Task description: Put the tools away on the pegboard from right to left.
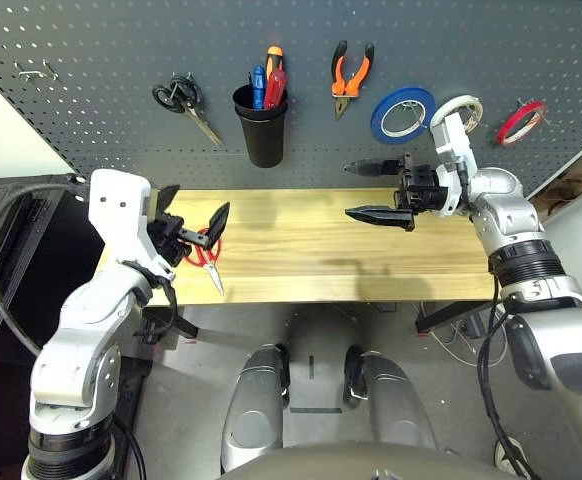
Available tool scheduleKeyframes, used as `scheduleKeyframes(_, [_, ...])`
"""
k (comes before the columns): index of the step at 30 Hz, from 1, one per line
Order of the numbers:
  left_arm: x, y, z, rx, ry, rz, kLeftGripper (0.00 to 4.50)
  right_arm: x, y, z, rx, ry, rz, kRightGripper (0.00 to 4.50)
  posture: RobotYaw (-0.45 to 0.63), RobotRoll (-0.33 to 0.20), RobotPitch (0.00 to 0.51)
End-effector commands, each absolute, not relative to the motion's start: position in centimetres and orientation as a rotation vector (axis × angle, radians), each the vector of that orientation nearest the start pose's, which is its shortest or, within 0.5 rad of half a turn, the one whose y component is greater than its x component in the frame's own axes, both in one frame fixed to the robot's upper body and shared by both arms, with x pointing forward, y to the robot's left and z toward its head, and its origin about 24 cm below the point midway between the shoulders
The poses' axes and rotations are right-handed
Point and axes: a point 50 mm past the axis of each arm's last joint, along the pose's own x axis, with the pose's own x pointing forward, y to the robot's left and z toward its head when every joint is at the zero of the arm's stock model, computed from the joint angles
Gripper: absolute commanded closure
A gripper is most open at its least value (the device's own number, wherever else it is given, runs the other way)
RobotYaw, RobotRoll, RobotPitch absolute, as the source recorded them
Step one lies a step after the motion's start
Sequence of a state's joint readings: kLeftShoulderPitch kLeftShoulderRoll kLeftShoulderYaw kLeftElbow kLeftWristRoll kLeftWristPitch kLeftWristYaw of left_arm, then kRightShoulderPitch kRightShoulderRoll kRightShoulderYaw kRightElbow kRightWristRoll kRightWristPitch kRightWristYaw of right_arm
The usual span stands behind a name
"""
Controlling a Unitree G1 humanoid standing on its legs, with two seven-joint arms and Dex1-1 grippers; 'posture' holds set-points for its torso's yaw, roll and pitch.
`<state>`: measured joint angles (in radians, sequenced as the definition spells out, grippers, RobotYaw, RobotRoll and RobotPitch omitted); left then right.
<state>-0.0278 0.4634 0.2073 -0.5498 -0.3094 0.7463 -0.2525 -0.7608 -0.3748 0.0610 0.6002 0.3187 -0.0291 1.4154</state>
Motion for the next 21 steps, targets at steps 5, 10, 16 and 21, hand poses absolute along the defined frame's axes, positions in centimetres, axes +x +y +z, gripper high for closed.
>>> scheduleKeyframes(5, [25.0,24.4,10.2,0.041,0.267,-0.016,0.02,33.0,-12.7,12.6,-0.196,-0.037,1.466,0.0,0.08,0.0,0.236])
scheduleKeyframes(10, [25.1,25.5,7.8,0.055,0.348,0.059,0.02,32.5,-11.8,11.5,-0.226,0.0,1.472,0.0,0.09,0.0,0.283])
scheduleKeyframes(16, [25.0,26.8,5.7,0.024,0.383,0.142,0.02,31.9,-10.7,11.2,-0.236,-0.003,1.504,0.0,0.07,0.0,0.316])
scheduleKeyframes(21, [25.8,27.5,4.7,0.032,0.4,0.187,0.02,31.6,-10.3,11.2,-0.24,-0.011,1.511,0.0,0.06,0.0,0.325])
